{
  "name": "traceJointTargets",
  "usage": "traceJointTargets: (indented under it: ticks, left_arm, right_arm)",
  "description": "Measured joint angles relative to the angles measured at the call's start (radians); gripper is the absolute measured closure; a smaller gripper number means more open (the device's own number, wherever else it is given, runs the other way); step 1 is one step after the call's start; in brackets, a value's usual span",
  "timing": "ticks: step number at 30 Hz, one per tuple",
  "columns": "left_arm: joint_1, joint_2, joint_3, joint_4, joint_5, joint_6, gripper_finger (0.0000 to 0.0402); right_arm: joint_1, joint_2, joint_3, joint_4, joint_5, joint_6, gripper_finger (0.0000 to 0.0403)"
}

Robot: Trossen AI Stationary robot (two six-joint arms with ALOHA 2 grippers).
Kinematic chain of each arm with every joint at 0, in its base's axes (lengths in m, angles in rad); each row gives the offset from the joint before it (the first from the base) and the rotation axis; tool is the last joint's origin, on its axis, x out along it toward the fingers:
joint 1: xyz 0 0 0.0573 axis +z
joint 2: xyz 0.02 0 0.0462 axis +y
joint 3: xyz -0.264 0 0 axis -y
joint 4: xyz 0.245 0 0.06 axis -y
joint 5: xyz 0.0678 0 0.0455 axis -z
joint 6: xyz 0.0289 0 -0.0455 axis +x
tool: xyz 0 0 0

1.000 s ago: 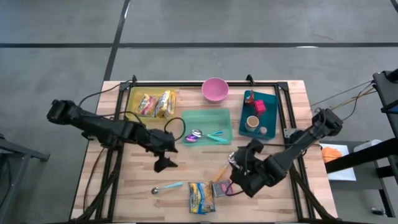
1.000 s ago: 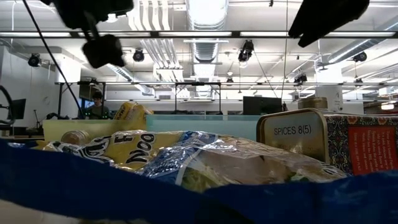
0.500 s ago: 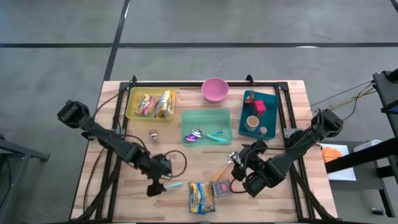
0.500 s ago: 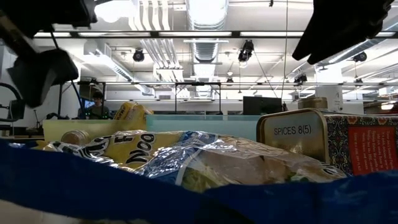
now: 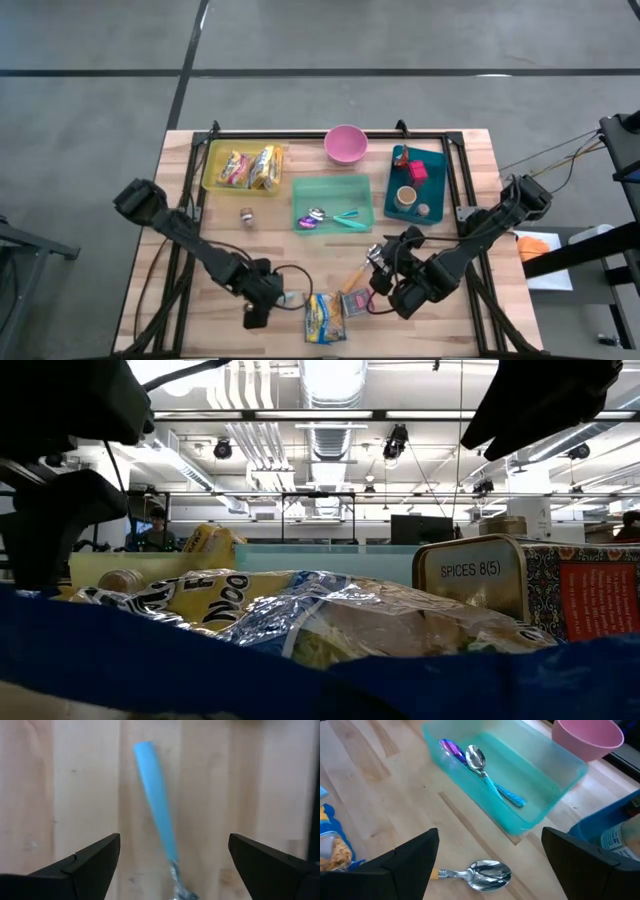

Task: Pick & Place Food Item
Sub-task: Put the light blue spoon into the green bin

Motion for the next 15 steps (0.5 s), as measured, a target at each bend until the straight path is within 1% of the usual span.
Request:
traceJointTargets:
  ticks: [5,10,12,15]
  left_arm:
    - [-0.009,0.055,0.050,-0.066,-0.067,0.016,0.0023]
    - [-0.010,0.065,0.049,-0.075,-0.078,0.016,0.0026]
    - [-0.010,0.065,0.049,-0.076,-0.086,0.016,0.0036]
    - [-0.011,0.065,0.049,-0.075,-0.096,0.026,0.0069]
  right_arm:
    - [0.001,0.000,-0.002,0.011,-0.007,0.002,0.0052]
    - [0.005,0.000,-0.005,0.020,-0.018,-0.001,0.0052]
    - [0.006,0.000,-0.008,0.020,-0.023,0.000,0.0052]
    - [0.006,0.000,-0.013,0.022,-0.026,0.002,0.0052]
